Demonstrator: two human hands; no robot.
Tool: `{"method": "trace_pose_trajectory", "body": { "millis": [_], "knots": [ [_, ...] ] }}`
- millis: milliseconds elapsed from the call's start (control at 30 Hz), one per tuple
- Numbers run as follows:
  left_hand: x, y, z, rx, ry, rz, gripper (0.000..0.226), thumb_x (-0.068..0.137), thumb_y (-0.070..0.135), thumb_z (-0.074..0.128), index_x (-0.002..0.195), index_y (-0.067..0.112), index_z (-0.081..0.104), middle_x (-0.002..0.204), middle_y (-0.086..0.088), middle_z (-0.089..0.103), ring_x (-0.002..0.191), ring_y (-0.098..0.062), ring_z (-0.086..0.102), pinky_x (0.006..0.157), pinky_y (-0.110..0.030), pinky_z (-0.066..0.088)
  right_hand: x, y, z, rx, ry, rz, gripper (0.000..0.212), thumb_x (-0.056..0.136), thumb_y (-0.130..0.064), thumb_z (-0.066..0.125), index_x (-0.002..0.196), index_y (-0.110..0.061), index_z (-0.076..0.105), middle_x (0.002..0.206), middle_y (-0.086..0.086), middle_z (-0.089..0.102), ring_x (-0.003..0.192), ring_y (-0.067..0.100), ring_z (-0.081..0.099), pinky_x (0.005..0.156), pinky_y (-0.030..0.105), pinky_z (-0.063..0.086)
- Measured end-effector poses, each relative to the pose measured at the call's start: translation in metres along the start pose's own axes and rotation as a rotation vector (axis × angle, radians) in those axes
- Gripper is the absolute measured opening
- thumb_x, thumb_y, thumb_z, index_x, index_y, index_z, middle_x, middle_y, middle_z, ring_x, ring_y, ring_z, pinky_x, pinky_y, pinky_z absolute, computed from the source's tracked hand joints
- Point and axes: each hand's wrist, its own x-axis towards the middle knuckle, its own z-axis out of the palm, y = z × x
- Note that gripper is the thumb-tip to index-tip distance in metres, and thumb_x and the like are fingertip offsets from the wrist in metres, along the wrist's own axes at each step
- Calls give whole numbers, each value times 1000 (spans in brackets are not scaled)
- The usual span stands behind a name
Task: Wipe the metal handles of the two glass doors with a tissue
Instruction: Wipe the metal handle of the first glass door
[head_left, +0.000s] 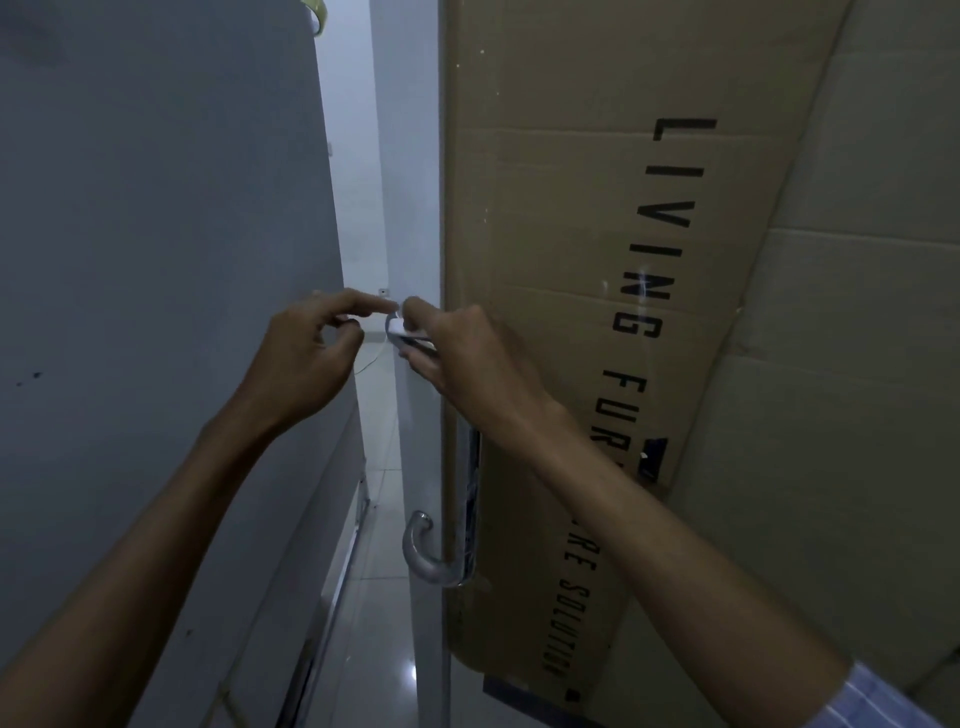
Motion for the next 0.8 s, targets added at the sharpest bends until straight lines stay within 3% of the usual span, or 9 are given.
{"method": "trace_pose_trajectory", "body": {
  "millis": [133, 267, 367, 500, 667, 800],
  "knots": [
    [5, -10, 15, -19, -68, -26, 42, 104, 10, 50, 134, 34, 66, 129, 5, 65, 109, -15, 56, 88, -19, 44, 12, -4, 11, -120, 6, 5, 17, 103, -21, 62, 111, -13, 75, 94, 7, 73, 74, 21, 68, 63, 35, 58],
    [4, -12, 21, -58, -44, 2, 43, 100, 14, 46, 131, 32, 68, 140, 18, 63, 130, -10, 47, 113, -49, 40, -5, -5, -1, -139, -1, 4, 23, 107, -23, 53, 116, -16, 72, 94, 2, 73, 71, 17, 64, 59, 35, 55],
    [4, -15, 22, -63, -18, -9, 47, 95, 18, 44, 134, 33, 65, 146, 22, 58, 138, -10, 42, 118, -59, 33, -6, -4, -6, -143, -46, 28, 22, 106, -26, 51, 110, -19, 71, 84, 1, 70, 65, 15, 61, 57, 37, 54],
    [9, -21, 26, -115, 25, -59, 45, 99, 12, 44, 136, 30, 63, 150, 13, 56, 142, -15, 43, 119, -50, 36, 28, -11, 8, -70, -115, 182, 30, 106, -32, 52, 82, -15, 58, 75, 0, 54, 57, 12, 50, 52, 29, 39],
    [12, -24, 25, -145, 30, -66, 44, 104, 4, 43, 129, 36, 61, 148, 8, 58, 140, -18, 46, 109, -28, 36, 41, -29, 21, -101, -105, 251, 28, 106, -29, 51, 97, -9, 67, 92, 7, 63, 72, 20, 60, 65, 35, 54],
    [6, -25, 19, -152, 40, -69, 44, 105, 0, 44, 130, 29, 64, 141, 8, 62, 135, -15, 51, 112, -37, 40, 28, -32, 15, -61, -69, 214, 32, 106, -30, 49, 81, -14, 59, 79, 4, 57, 63, 18, 54, 51, 27, 33]
  ]
}}
